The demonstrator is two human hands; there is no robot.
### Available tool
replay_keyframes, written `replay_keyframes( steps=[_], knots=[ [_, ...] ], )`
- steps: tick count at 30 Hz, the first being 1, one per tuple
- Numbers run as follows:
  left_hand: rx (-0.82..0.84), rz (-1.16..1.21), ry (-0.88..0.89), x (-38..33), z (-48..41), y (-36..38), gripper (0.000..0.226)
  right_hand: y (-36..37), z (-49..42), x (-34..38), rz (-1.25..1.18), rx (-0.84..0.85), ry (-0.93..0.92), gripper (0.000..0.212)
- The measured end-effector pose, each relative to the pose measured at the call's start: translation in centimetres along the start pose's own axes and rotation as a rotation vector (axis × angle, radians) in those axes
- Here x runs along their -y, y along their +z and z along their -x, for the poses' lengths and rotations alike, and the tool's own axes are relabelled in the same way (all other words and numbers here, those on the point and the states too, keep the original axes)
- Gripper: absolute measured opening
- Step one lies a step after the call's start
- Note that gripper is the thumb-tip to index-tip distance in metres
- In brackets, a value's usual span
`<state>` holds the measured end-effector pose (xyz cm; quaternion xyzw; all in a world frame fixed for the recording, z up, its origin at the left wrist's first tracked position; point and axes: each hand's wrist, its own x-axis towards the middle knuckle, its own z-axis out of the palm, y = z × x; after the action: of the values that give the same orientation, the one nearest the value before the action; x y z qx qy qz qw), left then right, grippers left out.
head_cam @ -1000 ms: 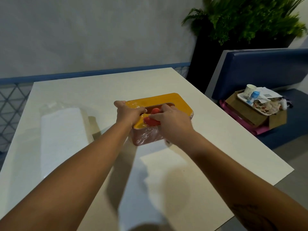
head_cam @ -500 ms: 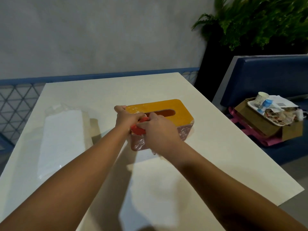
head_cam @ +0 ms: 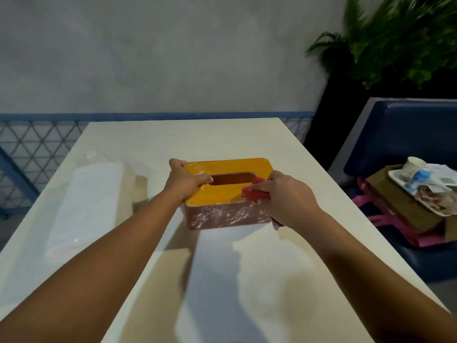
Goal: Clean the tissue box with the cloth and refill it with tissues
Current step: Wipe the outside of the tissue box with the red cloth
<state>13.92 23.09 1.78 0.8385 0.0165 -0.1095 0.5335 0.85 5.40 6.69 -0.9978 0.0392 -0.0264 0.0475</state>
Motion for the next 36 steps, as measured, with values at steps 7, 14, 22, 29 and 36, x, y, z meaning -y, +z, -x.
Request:
replay_keyframes(
  steps=[7,14,22,29,36],
  knots=[
    [-0.352,-0.524,0.213,-0.9,2.0,0.6,0.077,-2.5,-1.5,-2.9,-0.541,0.060,0.140,0.014],
    [-0.309,-0.899,0.819,0.6,6.7,6.3,0.044,-2.5,-8.0,-1.5,-0.258,-0.078,-0.094,0.034],
    [-0.485,-0.947,0.784,1.4,6.9,8.9,0.036,0.0,-12.3,4.4,0.131,0.159,-0.822,0.040],
    [-0.498,-0.886,0.858,1.9,6.6,8.9,0.049,1.2,-14.5,6.0,0.130,-0.009,-0.684,0.039],
    [-0.555,-0.900,0.887,2.4,6.0,9.2,0.034,1.4,-13.1,5.3,0.032,0.097,-0.910,0.040]
  ],
)
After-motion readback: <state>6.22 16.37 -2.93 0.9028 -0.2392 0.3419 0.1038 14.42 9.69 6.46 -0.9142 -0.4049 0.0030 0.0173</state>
